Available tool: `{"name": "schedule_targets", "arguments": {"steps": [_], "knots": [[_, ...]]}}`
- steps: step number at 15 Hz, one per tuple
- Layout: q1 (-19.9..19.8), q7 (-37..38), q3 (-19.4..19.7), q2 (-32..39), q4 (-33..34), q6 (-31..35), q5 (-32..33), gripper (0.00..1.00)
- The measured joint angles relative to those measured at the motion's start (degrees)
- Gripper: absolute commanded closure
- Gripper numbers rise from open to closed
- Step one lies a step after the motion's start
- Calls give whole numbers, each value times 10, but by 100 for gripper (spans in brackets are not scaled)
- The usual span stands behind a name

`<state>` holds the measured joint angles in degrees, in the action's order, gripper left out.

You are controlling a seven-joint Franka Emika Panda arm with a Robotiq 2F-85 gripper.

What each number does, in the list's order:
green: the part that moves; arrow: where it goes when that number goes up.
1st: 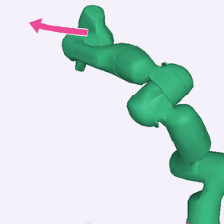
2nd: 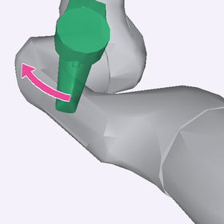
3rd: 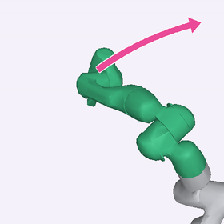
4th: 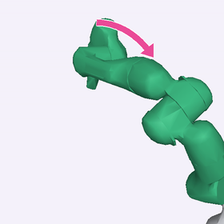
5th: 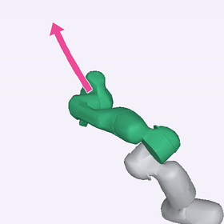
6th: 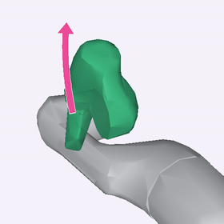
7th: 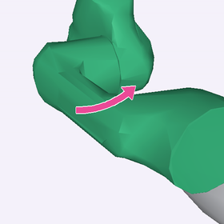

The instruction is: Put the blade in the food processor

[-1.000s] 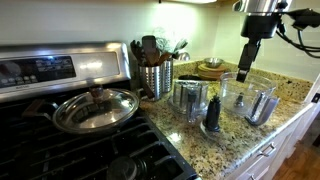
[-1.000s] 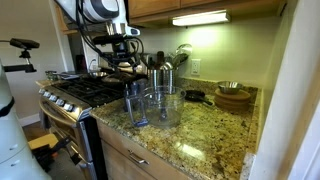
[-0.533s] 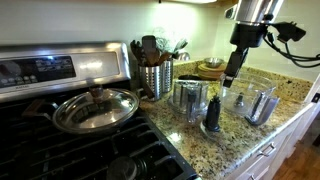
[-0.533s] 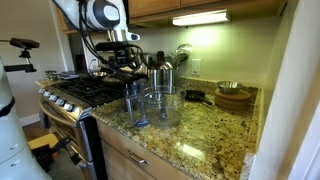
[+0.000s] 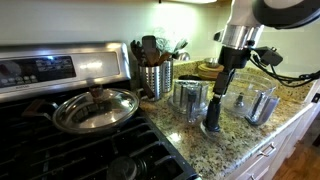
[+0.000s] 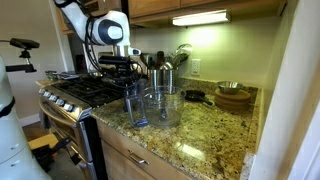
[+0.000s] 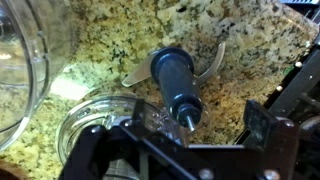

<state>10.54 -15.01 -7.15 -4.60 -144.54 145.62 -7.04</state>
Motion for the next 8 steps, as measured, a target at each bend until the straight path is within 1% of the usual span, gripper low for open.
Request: {"name": "schedule_targets", "arguments": {"steps": [8], "knots": [[0, -4, -7, 50, 18, 8, -4, 0]]}}
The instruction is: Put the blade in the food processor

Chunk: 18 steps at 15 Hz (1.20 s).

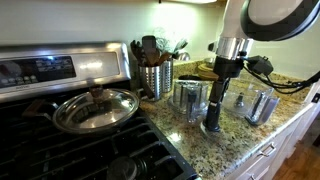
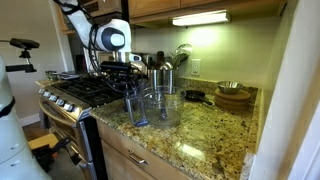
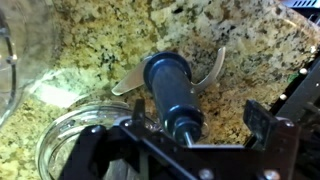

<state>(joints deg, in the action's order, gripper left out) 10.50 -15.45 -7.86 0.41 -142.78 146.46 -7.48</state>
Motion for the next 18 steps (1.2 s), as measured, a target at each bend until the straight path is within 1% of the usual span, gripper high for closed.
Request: {"name": "schedule_targets", "arguments": {"steps": [1, 2, 3, 6, 10, 11, 18], "knots": [[0, 0, 0, 5, 1, 3, 0, 0], [0, 0, 0, 9, 2, 7, 1, 6], [0, 0, -1, 14, 2, 13, 2, 26], [0, 0, -1, 22, 3, 27, 6, 47], [-1, 0, -1, 22, 3, 30, 18, 74], [-2, 0, -1, 22, 3, 30, 20, 79], [-2, 0, -7, 14, 3, 23, 23, 79]]}}
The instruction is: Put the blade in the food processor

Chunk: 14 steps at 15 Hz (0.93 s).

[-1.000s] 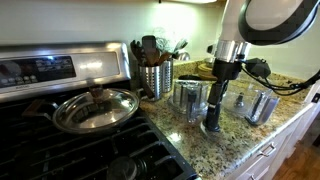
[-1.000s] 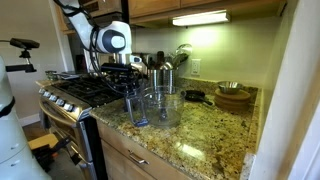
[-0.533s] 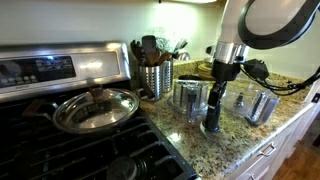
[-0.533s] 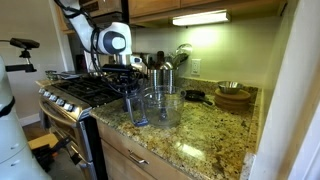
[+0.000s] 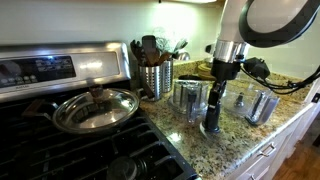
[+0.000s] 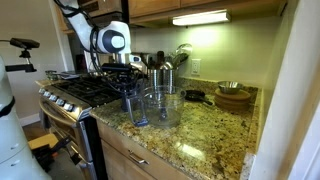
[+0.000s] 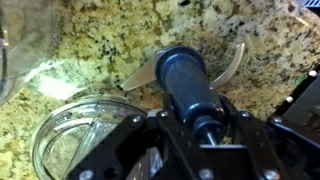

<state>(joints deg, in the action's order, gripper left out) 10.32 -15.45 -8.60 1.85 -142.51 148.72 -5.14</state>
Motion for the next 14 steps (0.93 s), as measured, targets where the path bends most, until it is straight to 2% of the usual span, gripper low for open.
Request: {"name": "schedule_targets", "arguments": {"steps": [3, 9, 14], "knots": [[0, -2, -7, -28, 1, -39, 0, 79], [0, -17, -5, -121, 9, -171, -1, 79], [-1, -17, 21, -187, 26, -228, -1, 79]]}}
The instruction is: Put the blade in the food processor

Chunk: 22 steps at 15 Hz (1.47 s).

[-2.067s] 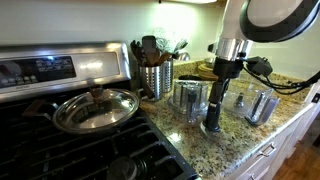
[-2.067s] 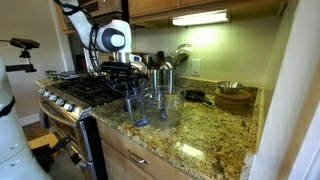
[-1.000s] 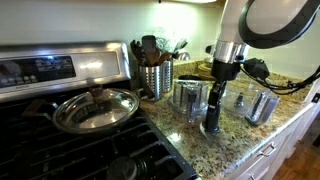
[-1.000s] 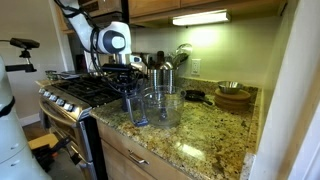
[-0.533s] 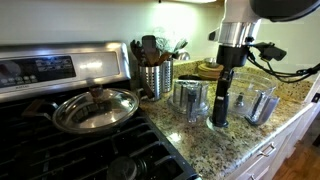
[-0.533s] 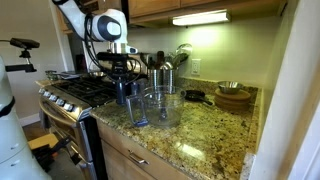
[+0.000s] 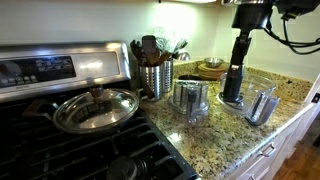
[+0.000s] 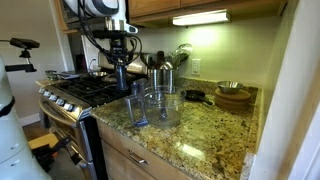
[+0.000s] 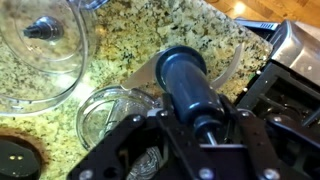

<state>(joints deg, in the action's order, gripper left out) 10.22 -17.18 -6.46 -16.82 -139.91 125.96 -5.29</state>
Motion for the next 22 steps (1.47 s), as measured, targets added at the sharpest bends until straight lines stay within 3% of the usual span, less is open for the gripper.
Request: {"name": "schedule_targets", "arguments": {"steps": [13, 22], "knots": [[-102, 51, 94, -33, 24, 1, 2, 79], [-127, 109, 109, 11, 24, 70, 2, 79]]}}
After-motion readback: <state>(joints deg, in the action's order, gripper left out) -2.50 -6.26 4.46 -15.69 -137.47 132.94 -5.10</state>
